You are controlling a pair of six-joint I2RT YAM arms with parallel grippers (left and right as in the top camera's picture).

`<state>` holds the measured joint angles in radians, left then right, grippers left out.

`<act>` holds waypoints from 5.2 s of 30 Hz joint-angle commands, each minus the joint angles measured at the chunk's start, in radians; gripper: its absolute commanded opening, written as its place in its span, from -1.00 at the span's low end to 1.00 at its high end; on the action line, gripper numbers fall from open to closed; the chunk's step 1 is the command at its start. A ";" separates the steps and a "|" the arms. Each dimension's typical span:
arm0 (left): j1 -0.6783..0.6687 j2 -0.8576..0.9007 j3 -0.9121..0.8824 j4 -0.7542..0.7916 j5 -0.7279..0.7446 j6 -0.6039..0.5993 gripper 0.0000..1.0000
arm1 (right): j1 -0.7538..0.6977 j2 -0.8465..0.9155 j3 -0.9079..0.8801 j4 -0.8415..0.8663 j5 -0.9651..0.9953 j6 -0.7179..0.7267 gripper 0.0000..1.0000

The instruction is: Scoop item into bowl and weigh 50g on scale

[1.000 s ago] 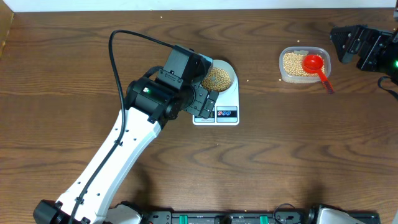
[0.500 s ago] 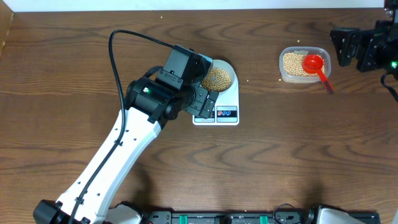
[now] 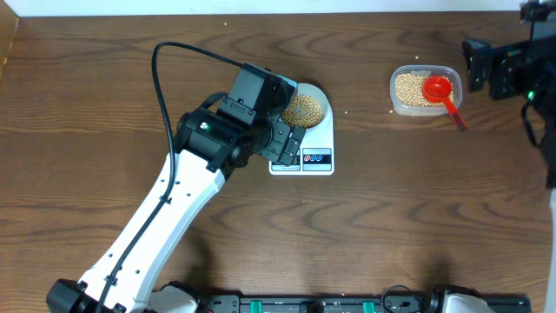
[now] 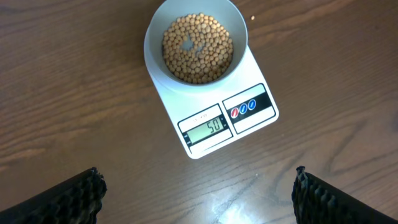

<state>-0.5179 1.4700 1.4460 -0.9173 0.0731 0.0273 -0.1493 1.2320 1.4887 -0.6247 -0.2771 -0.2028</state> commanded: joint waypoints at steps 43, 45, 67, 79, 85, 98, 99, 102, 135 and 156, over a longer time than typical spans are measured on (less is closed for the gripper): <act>0.002 0.007 -0.010 -0.002 0.002 0.010 0.96 | 0.013 -0.892 -1.301 0.932 0.040 -0.012 0.99; 0.002 0.007 -0.010 -0.002 0.002 0.010 0.96 | 0.013 -0.918 -1.318 0.932 0.040 -0.012 0.98; 0.002 0.007 -0.010 -0.002 0.002 0.010 0.96 | 0.013 -1.227 -1.483 0.708 0.129 -0.012 0.98; 0.002 0.007 -0.010 -0.002 0.002 0.010 0.96 | 0.013 -1.226 -1.483 0.560 0.137 -0.012 0.99; 0.002 0.007 -0.010 -0.002 0.002 0.010 0.96 | 0.013 -1.226 -1.483 0.560 0.137 -0.012 0.99; 0.002 0.007 -0.010 -0.002 0.002 0.010 0.96 | 0.013 -1.226 -1.483 0.560 0.137 -0.012 0.98; 0.002 0.007 -0.010 -0.002 0.002 0.010 0.96 | 0.013 -1.226 -1.483 0.560 0.137 -0.012 0.99; 0.002 0.007 -0.010 -0.002 0.002 0.010 0.96 | 0.013 -1.226 -1.483 0.560 0.137 -0.012 0.99; -0.004 -0.291 -0.623 0.663 -0.413 -0.160 0.95 | 0.013 -1.226 -1.483 0.560 0.137 -0.012 0.99; -0.004 -0.755 -1.308 1.394 -0.271 -0.019 0.96 | 0.013 -1.226 -1.483 0.560 0.137 -0.012 0.99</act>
<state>-0.5243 0.7822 0.1757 0.4694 -0.2573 -0.0273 -0.1444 0.0120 0.0067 -0.0597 -0.1410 -0.2123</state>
